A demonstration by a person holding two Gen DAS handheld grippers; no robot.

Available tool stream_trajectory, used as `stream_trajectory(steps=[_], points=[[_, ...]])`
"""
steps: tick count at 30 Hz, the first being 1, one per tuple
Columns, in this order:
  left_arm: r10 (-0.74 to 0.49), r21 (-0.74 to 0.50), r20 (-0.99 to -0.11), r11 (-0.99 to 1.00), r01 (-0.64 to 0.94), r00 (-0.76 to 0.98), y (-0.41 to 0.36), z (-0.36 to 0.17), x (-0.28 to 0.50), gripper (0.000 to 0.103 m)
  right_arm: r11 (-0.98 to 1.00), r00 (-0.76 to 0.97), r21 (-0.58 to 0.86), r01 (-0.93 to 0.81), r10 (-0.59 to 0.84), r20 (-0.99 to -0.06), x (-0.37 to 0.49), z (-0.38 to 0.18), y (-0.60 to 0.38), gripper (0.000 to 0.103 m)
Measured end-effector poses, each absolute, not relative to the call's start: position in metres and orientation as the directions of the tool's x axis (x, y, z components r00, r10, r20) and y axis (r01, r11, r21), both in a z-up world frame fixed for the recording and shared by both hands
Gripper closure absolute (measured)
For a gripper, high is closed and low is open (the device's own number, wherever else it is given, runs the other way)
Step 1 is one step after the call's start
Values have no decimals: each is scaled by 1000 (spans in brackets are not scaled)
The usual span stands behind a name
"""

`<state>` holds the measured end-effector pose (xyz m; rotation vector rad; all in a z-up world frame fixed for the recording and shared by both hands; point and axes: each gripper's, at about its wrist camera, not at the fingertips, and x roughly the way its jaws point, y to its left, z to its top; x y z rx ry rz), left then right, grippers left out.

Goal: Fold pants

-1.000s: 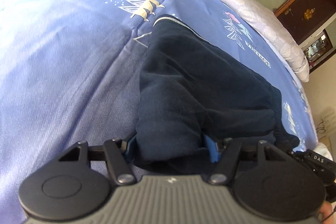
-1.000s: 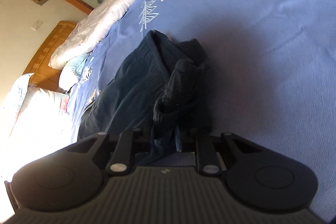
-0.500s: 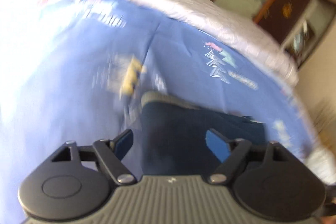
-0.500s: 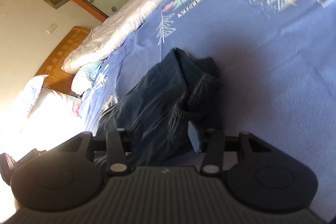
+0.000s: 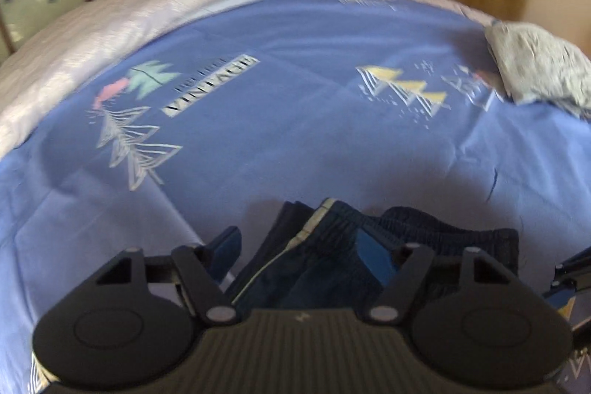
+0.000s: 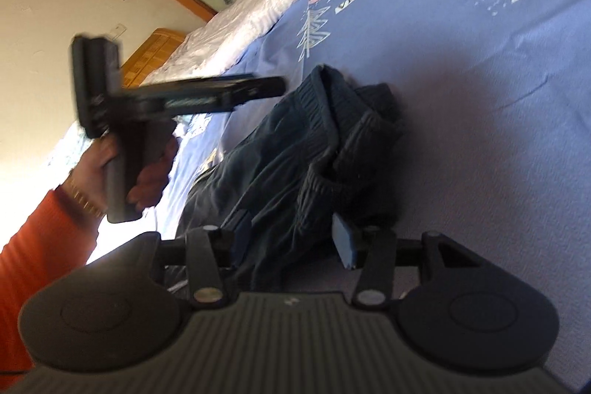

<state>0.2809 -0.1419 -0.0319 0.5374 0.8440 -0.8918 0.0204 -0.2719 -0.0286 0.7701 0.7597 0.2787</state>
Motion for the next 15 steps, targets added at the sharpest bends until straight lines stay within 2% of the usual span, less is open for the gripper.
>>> stream_trajectory(steps=[1, 2, 3, 4, 5, 6, 7, 8, 12, 15], points=[[-446, 58, -831, 524, 850, 332, -145, -36, 282, 49, 685, 702, 728, 37, 501, -507, 22, -31, -273, 51], [-450, 29, -844, 506, 862, 292, -148, -44, 289, 64, 670, 697, 741, 38, 514, -500, 23, -36, -274, 51], [-453, 17, -849, 491, 871, 272, -150, -47, 289, 66, 652, 690, 757, 40, 529, -493, 25, -40, -276, 51], [-452, 37, -846, 480, 876, 283, -151, -49, 285, 73, 635, 684, 772, 41, 545, -485, 27, -44, -276, 51], [-457, 47, -843, 464, 885, 285, -154, -53, 284, 92, 621, 681, 783, 41, 556, -477, 29, -48, -277, 51], [-463, 41, -842, 460, 887, 278, -155, -56, 287, 98, 614, 680, 788, 42, 561, -473, 32, -51, -275, 55], [-472, 36, -835, 465, 884, 282, -155, -57, 287, 100, 612, 675, 790, 44, 564, -475, 35, -54, -273, 62], [-491, 36, -820, 469, 882, 294, -154, -55, 286, 101, 615, 670, 787, 48, 565, -482, 37, -56, -272, 83], [-572, 1, -738, 529, 849, 357, -139, -36, 296, 101, 640, 708, 768, -16, 550, -444, 34, -41, -265, 86], [-575, -52, -730, 586, 809, 370, -131, -30, 314, 100, 682, 739, 729, -66, 524, -424, 35, -26, -258, 86]])
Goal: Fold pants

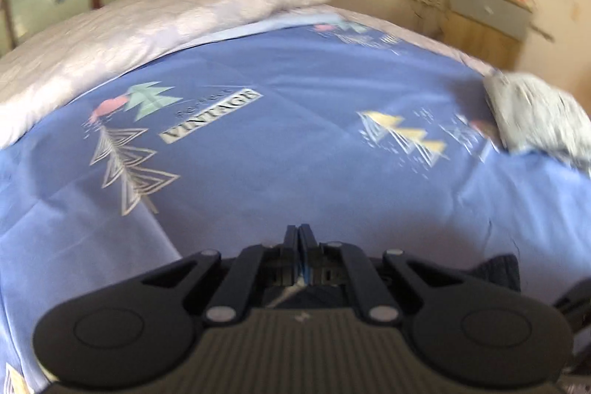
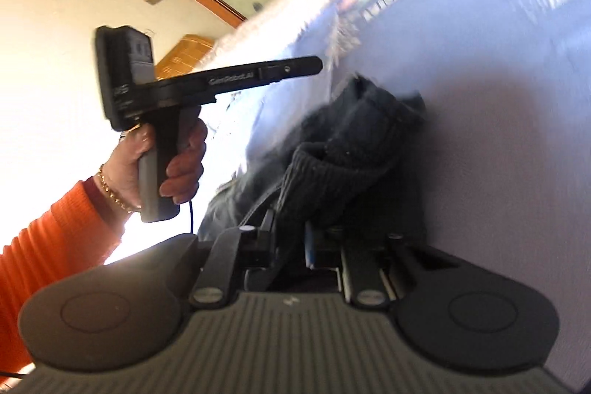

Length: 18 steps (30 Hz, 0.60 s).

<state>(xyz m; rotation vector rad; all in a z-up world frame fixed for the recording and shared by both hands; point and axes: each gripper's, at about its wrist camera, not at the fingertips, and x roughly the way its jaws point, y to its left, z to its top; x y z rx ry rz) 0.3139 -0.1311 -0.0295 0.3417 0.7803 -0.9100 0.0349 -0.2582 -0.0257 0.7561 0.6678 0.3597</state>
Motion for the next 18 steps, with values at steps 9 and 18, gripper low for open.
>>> stream_trajectory(steps=[9, 18], points=[[-529, -72, -816, 492, 868, 232, -159, -60, 312, 47, 642, 711, 766, 24, 528, -465, 24, -42, -274, 63], [-544, -51, -808, 450, 892, 228, -163, -66, 310, 67, 635, 788, 769, 72, 437, -434, 4, -33, -318, 46]])
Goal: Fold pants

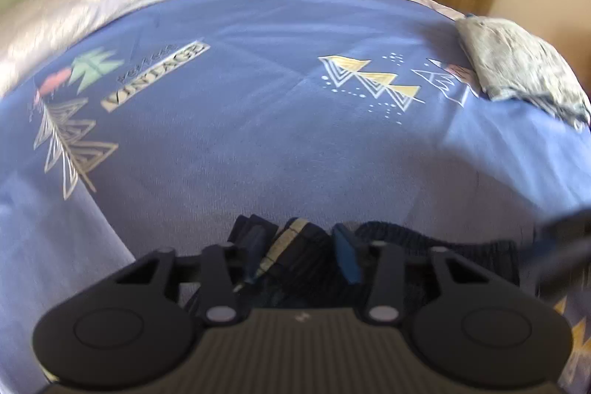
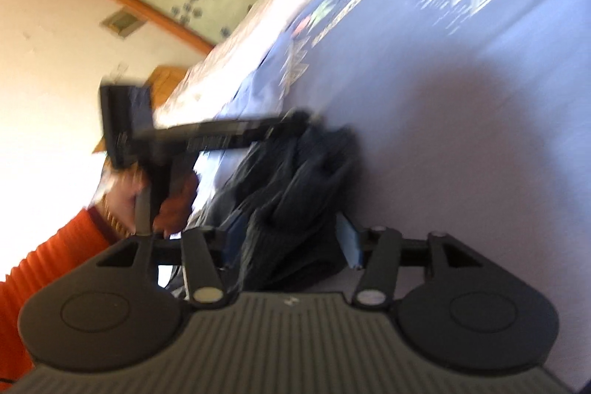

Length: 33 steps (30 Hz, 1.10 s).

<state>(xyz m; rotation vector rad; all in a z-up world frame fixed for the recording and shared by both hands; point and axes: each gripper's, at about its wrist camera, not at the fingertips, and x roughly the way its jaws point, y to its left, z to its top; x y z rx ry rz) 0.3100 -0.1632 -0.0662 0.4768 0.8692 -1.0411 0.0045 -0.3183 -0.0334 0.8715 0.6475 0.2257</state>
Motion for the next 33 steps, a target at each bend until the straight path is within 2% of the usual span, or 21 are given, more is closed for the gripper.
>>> stream_trajectory(steps=[2, 6, 8, 9, 10, 11, 14, 17, 24, 29, 33], points=[[-550, -56, -803, 453, 890, 230, -161, -65, 309, 69, 629, 820, 772, 92, 391, -417, 0, -31, -333, 46], [-557, -55, -795, 462, 885, 241, -159, -62, 307, 70, 707, 819, 707, -3, 408, -404, 17, -15, -333, 60], [-560, -51, -790, 468, 882, 251, -158, -60, 306, 71, 741, 784, 670, -47, 443, -436, 36, -15, -326, 64], [-564, -52, -786, 472, 880, 255, -156, -59, 306, 71, 742, 745, 669, -43, 470, -474, 47, -20, -323, 75], [-567, -52, -780, 480, 876, 264, -154, -58, 306, 72, 733, 700, 680, -33, 503, -507, 60, -29, -321, 81], [-572, -55, -775, 485, 872, 269, -152, -56, 306, 72, 730, 679, 683, -20, 511, -527, 67, -35, -321, 81], [-608, -98, -750, 493, 864, 262, -145, -49, 307, 75, 699, 684, 712, -69, 552, -476, 54, -26, -323, 92], [-624, -121, -744, 475, 872, 237, -148, -49, 306, 77, 652, 695, 751, -111, 591, -410, 28, -15, -325, 94], [-571, -99, -777, 526, 844, 265, -164, -73, 306, 76, 592, 675, 803, 76, 562, -478, 23, -62, -336, 94], [-565, -81, -767, 555, 828, 304, -166, -75, 307, 80, 656, 698, 752, 67, 508, -505, 21, -43, -329, 87], [-575, -85, -749, 576, 813, 329, -157, -67, 311, 81, 678, 732, 735, 4, 498, -464, 23, -26, -325, 88]])
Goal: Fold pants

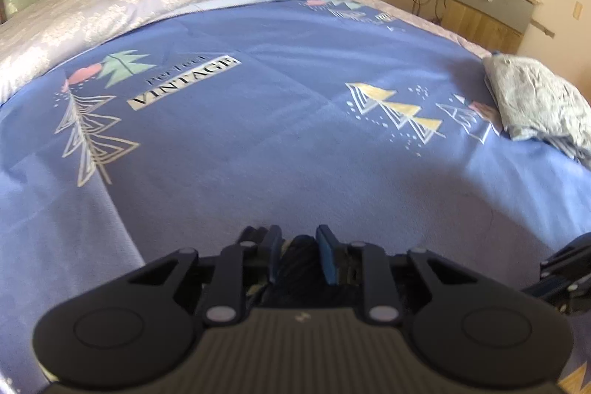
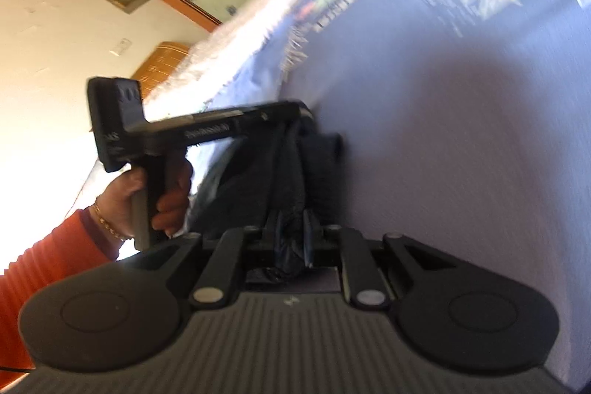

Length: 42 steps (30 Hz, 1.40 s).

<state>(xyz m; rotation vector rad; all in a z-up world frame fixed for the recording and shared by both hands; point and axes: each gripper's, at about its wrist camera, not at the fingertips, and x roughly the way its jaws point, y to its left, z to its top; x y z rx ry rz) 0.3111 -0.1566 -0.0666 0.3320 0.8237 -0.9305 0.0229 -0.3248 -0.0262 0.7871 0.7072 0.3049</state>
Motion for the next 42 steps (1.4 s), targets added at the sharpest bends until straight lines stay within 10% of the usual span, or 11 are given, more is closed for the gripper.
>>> stream_trajectory(steps=[7, 10, 16, 21, 23, 26, 33, 38, 42], points=[[-553, -73, -758, 598, 798, 346, -156, -69, 319, 82, 700, 736, 713, 23, 471, -486, 46, -34, -322, 83], [-553, -40, -749, 587, 808, 365, -159, -70, 311, 81, 574, 758, 813, 97, 487, -435, 48, -43, -340, 57], [-589, -116, -733, 601, 791, 340, -147, -67, 318, 82, 525, 733, 833, 174, 496, -466, 91, -53, -361, 57], [-591, -100, -714, 616, 781, 375, -142, -58, 320, 82, 571, 707, 813, 117, 527, -472, 118, -57, -335, 95], [-592, -105, -706, 631, 768, 390, -139, -56, 327, 84, 526, 764, 850, 3, 547, -342, 114, -44, -331, 95], [-550, -80, -730, 658, 749, 406, -147, -65, 338, 85, 678, 779, 735, -6, 464, -422, 123, -33, -313, 95], [-487, -13, -744, 694, 720, 457, -159, -85, 332, 80, 625, 773, 757, 192, 379, -509, 112, -56, -338, 74], [-504, -34, -724, 708, 706, 471, -146, -70, 332, 68, 628, 835, 777, -34, 445, -324, 59, -12, -337, 73], [-484, -30, -744, 714, 700, 461, -152, -76, 332, 67, 685, 759, 718, -124, 532, -377, 49, -8, -305, 53]])
